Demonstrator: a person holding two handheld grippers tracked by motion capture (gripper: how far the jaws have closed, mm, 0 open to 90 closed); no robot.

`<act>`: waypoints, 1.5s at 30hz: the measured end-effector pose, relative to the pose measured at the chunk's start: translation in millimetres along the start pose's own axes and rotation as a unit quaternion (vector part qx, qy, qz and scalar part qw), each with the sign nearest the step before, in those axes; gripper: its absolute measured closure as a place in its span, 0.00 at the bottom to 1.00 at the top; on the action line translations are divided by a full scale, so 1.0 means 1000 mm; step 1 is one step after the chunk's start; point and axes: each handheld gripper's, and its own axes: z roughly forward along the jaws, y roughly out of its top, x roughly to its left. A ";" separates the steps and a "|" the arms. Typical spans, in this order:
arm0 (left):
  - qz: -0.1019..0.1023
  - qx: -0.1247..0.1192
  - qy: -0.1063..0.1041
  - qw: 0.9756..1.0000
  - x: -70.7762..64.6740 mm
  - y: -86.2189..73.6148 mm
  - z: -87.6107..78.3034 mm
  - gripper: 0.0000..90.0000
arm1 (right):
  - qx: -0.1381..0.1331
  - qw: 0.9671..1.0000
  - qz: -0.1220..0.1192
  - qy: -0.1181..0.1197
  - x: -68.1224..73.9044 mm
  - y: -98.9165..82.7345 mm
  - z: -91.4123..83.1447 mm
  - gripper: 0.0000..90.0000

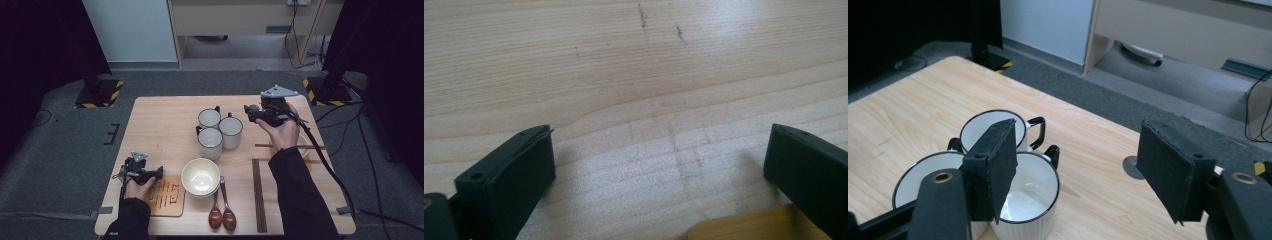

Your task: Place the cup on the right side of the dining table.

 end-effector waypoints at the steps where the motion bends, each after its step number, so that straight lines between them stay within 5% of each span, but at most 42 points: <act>1: 0.000 0.000 0.000 1.000 0.000 0.000 0.000 0.00 | 0.005 1.000 -0.005 0.003 0.001 0.000 0.003 0.37; 27: 0.000 0.000 0.000 1.000 0.000 0.000 0.000 0.00 | 0.088 0.996 -0.009 0.004 0.016 -0.024 0.087 0.42; 45: 0.000 0.000 0.000 1.000 0.000 0.000 0.000 0.00 | 0.156 0.988 -0.011 -0.001 0.013 -0.043 0.119 0.48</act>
